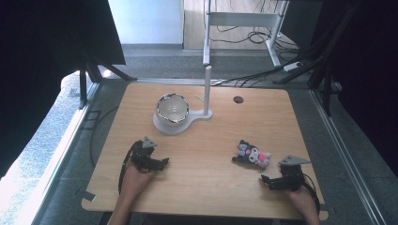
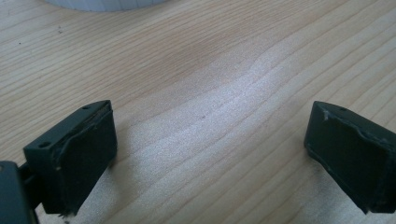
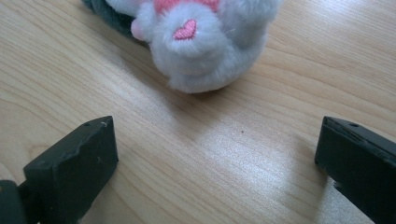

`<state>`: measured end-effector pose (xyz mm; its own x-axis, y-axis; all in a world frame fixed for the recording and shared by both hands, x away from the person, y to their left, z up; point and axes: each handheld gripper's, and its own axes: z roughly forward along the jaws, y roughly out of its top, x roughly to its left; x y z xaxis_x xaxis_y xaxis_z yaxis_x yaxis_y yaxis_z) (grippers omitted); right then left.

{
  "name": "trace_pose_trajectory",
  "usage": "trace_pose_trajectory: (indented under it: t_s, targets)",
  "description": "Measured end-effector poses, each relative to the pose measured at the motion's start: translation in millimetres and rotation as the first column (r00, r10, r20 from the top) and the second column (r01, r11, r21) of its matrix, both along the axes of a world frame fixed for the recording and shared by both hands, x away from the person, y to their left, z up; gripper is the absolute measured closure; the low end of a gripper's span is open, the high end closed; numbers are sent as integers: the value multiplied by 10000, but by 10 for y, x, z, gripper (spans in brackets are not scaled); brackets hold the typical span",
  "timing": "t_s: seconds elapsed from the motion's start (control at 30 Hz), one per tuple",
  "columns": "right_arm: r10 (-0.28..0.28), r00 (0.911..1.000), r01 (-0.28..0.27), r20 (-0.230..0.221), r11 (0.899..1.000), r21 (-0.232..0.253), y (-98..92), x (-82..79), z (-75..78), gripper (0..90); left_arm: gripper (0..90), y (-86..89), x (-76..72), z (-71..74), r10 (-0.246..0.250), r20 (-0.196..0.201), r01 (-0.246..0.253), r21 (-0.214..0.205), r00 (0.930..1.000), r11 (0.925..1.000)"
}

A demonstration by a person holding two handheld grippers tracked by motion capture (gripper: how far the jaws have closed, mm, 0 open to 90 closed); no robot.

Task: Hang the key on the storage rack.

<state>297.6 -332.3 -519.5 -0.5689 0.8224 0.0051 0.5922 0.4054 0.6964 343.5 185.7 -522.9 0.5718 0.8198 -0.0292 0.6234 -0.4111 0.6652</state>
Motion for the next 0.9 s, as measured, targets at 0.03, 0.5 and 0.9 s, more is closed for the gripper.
trace_pose_trajectory:
  t_s: [0.03, 0.5, 0.9]
  targets:
    - [10, 10000, -10, -2, 10000, -1, -1, 0, 0, 0, 24, 0, 0, 0, -1, -1, 1, -1, 10000, 10000]
    - [59, 9986, -80, -533, 9992, -392, 10, 38, 54, 0, 24, 0, 0, 0, -1, 1, 1, 0, 10000, 10000]
    - [244, 9942, -335, -1050, 9957, -859, 14, 89, 153, 3, 24, 0, 0, 0, 0, 1, 0, 1, 10000, 10000]
